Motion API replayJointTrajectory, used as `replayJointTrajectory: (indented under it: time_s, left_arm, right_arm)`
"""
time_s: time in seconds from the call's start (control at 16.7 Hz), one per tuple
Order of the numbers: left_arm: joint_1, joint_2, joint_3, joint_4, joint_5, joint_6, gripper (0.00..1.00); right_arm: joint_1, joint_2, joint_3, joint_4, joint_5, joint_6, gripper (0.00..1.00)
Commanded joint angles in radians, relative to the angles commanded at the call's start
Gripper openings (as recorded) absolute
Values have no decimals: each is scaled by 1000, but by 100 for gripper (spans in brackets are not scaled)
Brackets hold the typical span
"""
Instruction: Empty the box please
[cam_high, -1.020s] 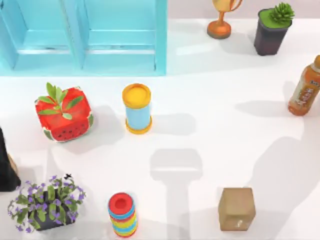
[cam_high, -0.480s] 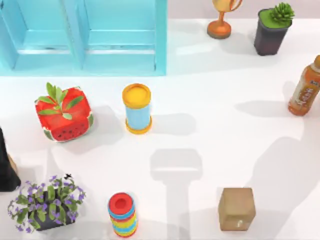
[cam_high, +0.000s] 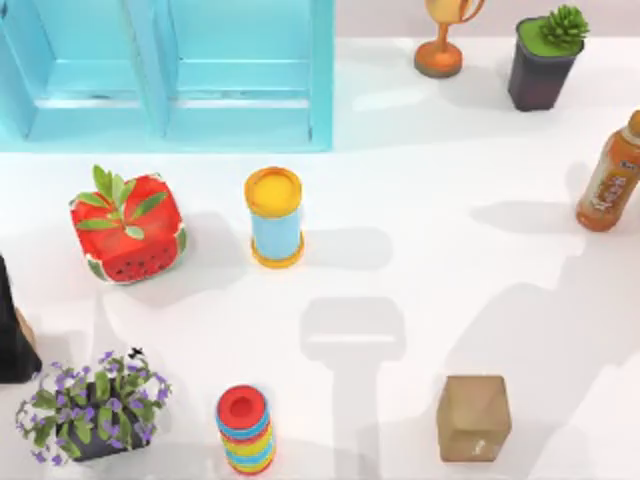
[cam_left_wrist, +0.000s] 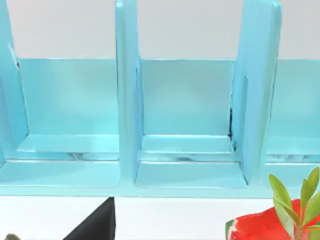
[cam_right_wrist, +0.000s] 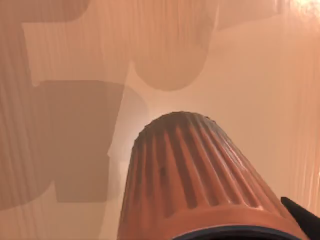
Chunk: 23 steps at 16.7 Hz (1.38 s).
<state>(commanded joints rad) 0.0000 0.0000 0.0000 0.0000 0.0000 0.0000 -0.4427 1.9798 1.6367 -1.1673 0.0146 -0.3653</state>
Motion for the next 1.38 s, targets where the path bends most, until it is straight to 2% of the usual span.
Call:
replayJointTrajectory:
  time_s: [0.36, 0.6, 1.14, 1.38]
  left_arm:
    - [0, 0, 0, 0, 0, 0, 100]
    - [0, 0, 0, 0, 0, 0, 100]
    - [0, 0, 0, 0, 0, 0, 100]
    - [0, 0, 0, 0, 0, 0, 100]
  right_arm:
    - [-23, -31, 197, -248, 33, 20, 0]
    - [2, 19, 311, -343, 0, -9, 0]
    - [37, 32, 316, -349, -11, -5, 0]
    - [180, 16, 252, -314, 13, 132, 0]
